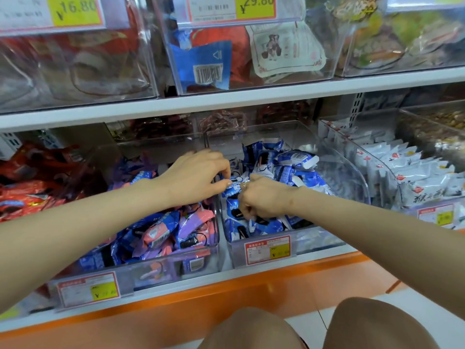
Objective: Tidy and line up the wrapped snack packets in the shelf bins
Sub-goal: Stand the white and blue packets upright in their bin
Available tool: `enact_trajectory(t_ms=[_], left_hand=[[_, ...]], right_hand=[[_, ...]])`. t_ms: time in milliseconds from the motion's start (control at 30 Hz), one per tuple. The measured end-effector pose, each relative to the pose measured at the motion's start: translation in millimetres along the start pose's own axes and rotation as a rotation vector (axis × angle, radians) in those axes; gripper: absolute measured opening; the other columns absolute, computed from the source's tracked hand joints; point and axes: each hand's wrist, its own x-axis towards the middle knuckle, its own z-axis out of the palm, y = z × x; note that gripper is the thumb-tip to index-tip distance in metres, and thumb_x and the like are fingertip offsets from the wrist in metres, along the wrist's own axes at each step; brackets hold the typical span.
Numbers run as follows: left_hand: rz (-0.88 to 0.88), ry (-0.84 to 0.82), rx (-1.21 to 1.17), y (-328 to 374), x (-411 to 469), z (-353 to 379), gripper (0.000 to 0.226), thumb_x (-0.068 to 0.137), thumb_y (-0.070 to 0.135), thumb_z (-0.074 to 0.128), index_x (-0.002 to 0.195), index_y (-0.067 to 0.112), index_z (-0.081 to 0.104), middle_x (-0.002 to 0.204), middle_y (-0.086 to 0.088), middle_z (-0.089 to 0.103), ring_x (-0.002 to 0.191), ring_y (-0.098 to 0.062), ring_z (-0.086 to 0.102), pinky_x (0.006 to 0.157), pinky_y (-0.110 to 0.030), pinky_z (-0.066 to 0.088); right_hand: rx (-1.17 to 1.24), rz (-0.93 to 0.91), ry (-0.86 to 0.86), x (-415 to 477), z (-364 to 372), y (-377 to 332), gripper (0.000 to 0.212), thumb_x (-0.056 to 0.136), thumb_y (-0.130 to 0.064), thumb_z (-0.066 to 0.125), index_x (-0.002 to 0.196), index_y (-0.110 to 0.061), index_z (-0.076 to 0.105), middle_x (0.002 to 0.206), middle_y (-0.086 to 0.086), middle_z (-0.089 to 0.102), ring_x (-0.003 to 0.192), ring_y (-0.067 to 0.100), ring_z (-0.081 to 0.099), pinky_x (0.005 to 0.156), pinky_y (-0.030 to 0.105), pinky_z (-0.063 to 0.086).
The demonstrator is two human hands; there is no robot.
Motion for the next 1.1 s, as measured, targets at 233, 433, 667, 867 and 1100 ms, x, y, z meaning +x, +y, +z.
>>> enact_trajectory(t_ms=[233, 433, 667, 867, 1100], left_hand=[[0.039, -0.044, -0.038, 8, 9, -4, 0.022, 0.088, 0.036, 0.060, 0.106, 0.023, 0.060, 0.104, 0.009, 0.059, 0.103, -0.012, 0.050, 0.087, -0.028, 0.032], [0.066, -0.544, -0.078, 27, 32, 0, 0.033, 0.085, 0.035, 0.066, 0.111, 0.016, 0.059, 0.103, 0.006, 0.067, 0.086, -0.010, 0.055, 0.073, -0.024, 0.042], [-0.009, -1.026, 0.155, 49, 69, 42, 0.054, 0.084, 0.047, 0.063, 0.114, 0.003, 0.056, 0.111, -0.010, 0.060, 0.090, -0.023, 0.051, 0.075, -0.029, 0.041], [-0.079, -1.041, 0.078, 49, 72, 55, 0.045, 0.082, 0.050, 0.064, 0.103, 0.014, 0.047, 0.101, -0.006, 0.047, 0.088, -0.021, 0.043, 0.066, -0.026, 0.039], [-0.117, -0.959, -0.078, 53, 69, 35, 0.056, 0.087, 0.038, 0.062, 0.129, 0.003, 0.048, 0.135, -0.013, 0.049, 0.122, -0.028, 0.046, 0.089, -0.030, 0.037]], right_hand=[[0.523, 0.119, 0.509, -40, -13, 26, 0.005, 0.075, -0.015, 0.077, 0.078, -0.018, 0.074, 0.099, -0.006, 0.067, 0.090, 0.006, 0.050, 0.084, 0.022, 0.032], [1.112, 0.339, 0.766, -98, -32, 38, 0.014, 0.081, 0.001, 0.066, 0.071, -0.008, 0.062, 0.105, -0.002, 0.068, 0.084, 0.007, 0.066, 0.076, 0.018, 0.053], [1.108, 0.458, 0.892, -131, -21, 55, 0.022, 0.084, 0.008, 0.060, 0.070, -0.006, 0.051, 0.095, -0.001, 0.067, 0.071, -0.002, 0.064, 0.064, 0.010, 0.049], [1.064, 0.508, 0.894, -143, -9, 58, 0.021, 0.083, 0.004, 0.063, 0.070, -0.009, 0.053, 0.087, -0.009, 0.068, 0.071, 0.000, 0.062, 0.067, 0.010, 0.049], [1.045, 0.546, 0.908, -147, -9, 59, 0.022, 0.083, -0.001, 0.065, 0.072, -0.016, 0.054, 0.089, -0.003, 0.068, 0.074, 0.008, 0.061, 0.068, 0.013, 0.049]])
